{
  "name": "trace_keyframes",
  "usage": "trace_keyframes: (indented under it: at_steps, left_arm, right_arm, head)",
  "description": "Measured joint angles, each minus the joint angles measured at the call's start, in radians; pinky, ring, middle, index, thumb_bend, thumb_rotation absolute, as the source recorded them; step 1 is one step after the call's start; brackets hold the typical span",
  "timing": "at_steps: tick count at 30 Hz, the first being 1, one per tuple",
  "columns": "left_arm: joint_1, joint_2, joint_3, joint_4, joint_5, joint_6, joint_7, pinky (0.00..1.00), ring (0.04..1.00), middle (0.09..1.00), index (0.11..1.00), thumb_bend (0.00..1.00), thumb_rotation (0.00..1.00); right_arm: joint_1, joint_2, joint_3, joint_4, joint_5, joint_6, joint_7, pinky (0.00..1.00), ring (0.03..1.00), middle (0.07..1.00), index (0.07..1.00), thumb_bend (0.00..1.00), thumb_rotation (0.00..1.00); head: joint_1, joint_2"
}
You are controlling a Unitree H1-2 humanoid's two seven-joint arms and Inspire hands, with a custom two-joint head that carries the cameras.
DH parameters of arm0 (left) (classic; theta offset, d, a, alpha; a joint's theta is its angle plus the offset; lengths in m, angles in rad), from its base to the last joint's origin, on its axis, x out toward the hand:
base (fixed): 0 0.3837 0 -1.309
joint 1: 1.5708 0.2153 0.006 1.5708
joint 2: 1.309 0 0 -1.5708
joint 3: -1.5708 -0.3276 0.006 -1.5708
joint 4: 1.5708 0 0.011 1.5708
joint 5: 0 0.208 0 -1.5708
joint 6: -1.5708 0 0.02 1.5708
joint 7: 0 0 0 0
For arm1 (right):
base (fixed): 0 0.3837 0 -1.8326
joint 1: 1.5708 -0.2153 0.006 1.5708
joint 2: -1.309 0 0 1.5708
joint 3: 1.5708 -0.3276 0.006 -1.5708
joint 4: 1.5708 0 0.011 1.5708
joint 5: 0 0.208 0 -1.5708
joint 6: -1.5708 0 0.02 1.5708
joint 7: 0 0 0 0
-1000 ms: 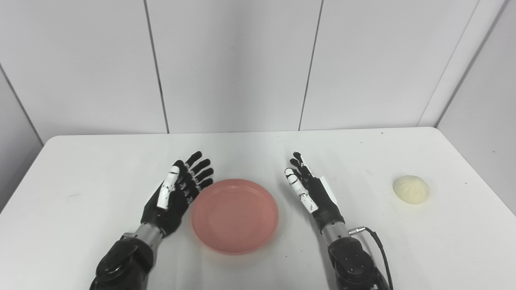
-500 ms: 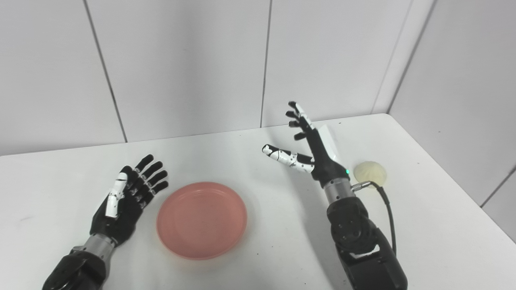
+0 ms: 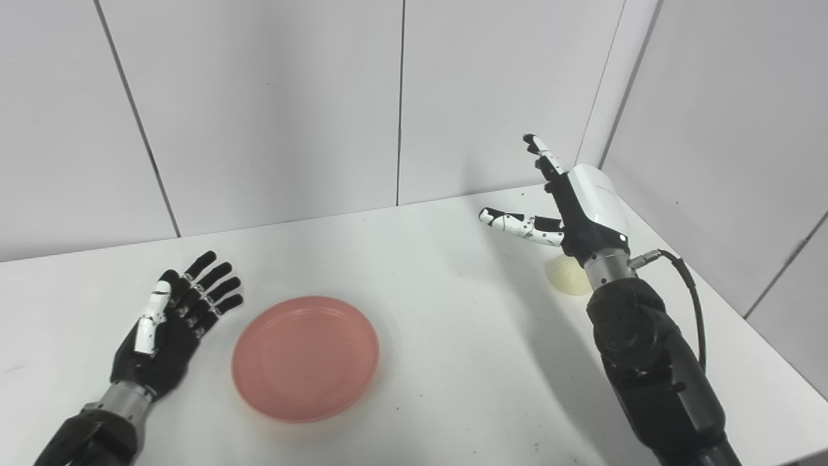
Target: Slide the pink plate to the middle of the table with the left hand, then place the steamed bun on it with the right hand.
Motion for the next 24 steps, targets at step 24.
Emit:
trace_keyframes:
  at_steps: [24]
  left_arm:
    - [-0.041,0.062,0.038,0.112,-0.021,-0.038,-0.053,0.79,0.824,0.852,0.857,0.51,0.88]
  right_arm:
    - [0.029,-0.12,-0.05,0.198,0.004,0.045,0.051,0.75,0.871,0.906,0.871,1.0,0.49]
  head:
    - [-0.049,0.021]
